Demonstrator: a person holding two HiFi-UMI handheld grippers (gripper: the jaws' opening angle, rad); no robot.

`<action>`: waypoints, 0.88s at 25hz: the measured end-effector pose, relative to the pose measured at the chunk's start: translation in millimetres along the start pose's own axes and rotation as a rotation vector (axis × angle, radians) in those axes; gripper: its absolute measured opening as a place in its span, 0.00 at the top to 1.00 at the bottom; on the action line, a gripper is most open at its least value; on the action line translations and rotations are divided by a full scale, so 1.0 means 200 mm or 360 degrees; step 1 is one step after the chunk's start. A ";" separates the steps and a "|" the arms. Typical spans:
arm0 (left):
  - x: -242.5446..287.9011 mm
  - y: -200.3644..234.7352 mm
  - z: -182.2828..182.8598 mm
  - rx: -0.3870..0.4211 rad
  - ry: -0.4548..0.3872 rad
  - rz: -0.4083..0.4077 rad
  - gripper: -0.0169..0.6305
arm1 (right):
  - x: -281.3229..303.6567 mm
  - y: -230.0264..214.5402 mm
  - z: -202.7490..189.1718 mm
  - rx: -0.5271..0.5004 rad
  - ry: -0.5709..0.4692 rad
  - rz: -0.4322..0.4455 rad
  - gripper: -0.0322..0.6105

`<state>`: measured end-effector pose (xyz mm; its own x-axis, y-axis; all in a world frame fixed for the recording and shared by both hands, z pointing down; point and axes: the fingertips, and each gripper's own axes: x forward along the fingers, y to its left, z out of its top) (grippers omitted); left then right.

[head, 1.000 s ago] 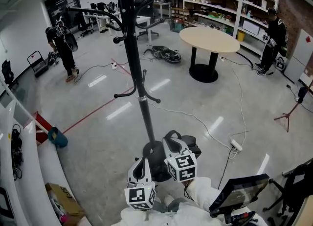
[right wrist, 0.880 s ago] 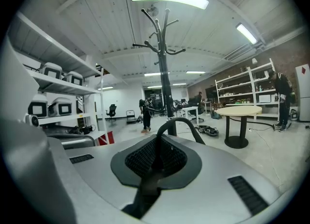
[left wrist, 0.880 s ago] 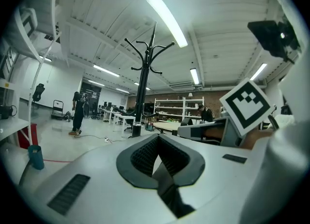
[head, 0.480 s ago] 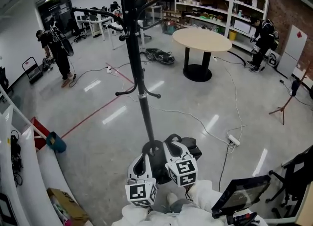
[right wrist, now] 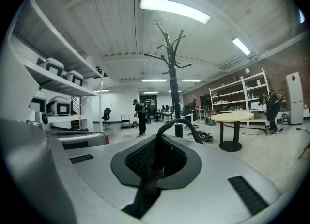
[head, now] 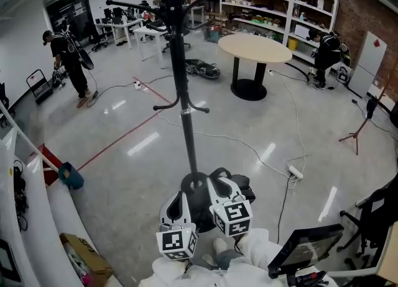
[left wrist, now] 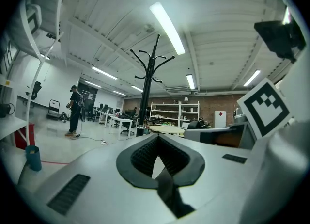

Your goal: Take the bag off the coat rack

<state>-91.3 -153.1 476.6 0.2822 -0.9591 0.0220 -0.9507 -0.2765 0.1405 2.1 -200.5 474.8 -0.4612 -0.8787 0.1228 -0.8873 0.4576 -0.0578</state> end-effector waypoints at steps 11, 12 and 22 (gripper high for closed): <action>-0.11 0.01 0.01 -0.0036 -0.0032 0.0038 0.97 | -0.12 0.06 0.00 0.0016 -0.0003 0.0005 0.91; -0.11 0.00 0.02 -0.0034 -0.0035 0.0040 0.97 | -0.13 0.06 0.00 0.0013 -0.0005 0.0010 0.91; -0.08 -0.08 0.05 -0.0016 -0.0031 0.0067 0.97 | -0.16 0.01 0.05 -0.0002 -0.0021 0.0037 0.91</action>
<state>-81.1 -133.7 464.0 0.2396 -0.9708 0.0090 -0.9602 -0.2356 0.1498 15.6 -172.2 460.7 -0.4819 -0.8695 0.1085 -0.8762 0.4783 -0.0592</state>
